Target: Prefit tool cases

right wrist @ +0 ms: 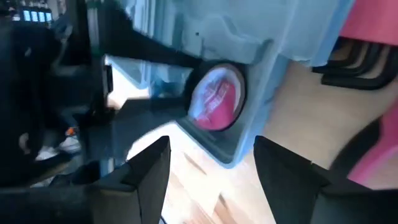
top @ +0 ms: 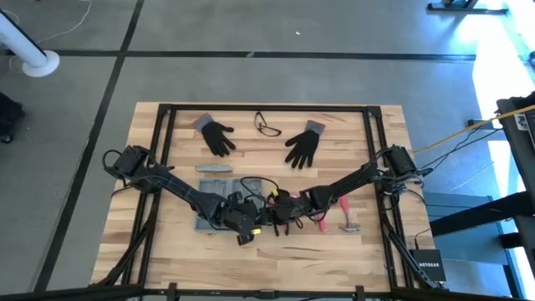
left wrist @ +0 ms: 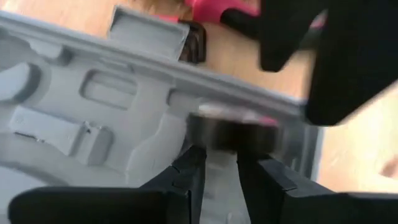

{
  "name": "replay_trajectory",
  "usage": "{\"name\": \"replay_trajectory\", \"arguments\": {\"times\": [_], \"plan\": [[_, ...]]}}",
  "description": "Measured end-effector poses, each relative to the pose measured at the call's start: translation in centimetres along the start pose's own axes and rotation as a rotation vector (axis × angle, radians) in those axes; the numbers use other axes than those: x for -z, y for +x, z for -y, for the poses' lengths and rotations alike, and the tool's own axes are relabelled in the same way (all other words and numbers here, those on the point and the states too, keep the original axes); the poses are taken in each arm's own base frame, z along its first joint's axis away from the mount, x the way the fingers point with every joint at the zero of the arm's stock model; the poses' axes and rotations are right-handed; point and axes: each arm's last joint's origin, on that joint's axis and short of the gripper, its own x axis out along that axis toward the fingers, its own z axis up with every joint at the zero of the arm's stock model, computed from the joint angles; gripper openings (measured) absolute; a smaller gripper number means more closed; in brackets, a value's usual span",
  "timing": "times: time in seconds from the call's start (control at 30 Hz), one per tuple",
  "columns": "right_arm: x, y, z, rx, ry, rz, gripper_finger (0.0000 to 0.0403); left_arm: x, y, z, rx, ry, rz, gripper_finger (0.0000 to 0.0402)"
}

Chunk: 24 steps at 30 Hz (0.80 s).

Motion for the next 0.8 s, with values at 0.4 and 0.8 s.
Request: {"name": "replay_trajectory", "arguments": {"times": [0.4, 0.8], "plan": [[-0.7, 0.1, -0.3, -0.036, -0.02, 0.037, 0.022, -0.3, -0.3, -0.1, -0.001, 0.014, 0.011, 0.0064], [-0.6, 0.0, -1.4, -0.152, 0.016, 0.035, 0.022, 0.4, -1.1, -0.4, -0.038, 0.026, -0.053, 0.0065]]}}
